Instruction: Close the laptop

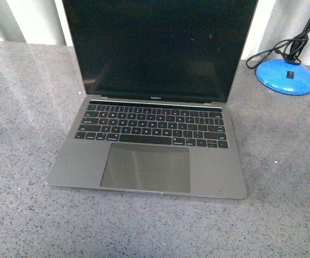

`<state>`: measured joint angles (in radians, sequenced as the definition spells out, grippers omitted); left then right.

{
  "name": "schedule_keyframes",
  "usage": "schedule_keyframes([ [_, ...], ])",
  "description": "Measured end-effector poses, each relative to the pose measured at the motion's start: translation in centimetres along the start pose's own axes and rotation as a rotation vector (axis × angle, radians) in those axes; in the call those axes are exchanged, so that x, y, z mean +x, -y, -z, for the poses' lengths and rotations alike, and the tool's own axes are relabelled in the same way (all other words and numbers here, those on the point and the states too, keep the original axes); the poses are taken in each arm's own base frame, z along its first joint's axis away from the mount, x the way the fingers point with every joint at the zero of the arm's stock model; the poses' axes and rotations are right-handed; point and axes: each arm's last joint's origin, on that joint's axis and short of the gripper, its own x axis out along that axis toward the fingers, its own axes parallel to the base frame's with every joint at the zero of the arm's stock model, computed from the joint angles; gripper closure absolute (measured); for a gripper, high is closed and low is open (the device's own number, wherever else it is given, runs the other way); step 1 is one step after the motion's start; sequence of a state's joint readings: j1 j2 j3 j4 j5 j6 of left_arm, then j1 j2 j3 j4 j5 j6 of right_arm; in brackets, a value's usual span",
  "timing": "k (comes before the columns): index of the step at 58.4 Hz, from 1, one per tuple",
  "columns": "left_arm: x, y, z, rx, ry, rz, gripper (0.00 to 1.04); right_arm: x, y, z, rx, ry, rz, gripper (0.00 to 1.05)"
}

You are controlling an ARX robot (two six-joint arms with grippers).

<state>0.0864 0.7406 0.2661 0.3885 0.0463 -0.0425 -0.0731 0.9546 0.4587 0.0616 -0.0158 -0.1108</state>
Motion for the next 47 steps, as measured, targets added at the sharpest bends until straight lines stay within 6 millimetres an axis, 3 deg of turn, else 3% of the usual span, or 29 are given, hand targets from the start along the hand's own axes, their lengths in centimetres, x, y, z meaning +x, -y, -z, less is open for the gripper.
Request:
schedule_keyframes([
  [7, 3.8, 0.4, -1.7, -0.017, -0.028, 0.077, 0.07, 3.4, -0.6, -2.7, -0.049, -0.033, -0.035, 0.1],
  [15, 7.9, 2.5, -2.8, -0.056, -0.069, 0.161, 0.07, 7.5, -3.4, -7.0, -0.14, -0.01, -0.161, 0.1],
  [26, 11.1, 5.2, -4.2, -0.039, -0.012, 0.271, 0.07, 9.9, -5.6, -10.3, -0.174, 0.03, -0.219, 0.1],
  [36, 14.3, 6.9, -4.0, -0.037, -0.014, 0.3, 0.07, 11.6, -6.7, -12.2, -0.18, 0.054, -0.23, 0.13],
  [47, 18.4, 8.6, -3.7, -0.044, -0.042, 0.311, 0.44, 13.4, -8.1, -13.4, -0.161, 0.064, -0.272, 0.47],
])
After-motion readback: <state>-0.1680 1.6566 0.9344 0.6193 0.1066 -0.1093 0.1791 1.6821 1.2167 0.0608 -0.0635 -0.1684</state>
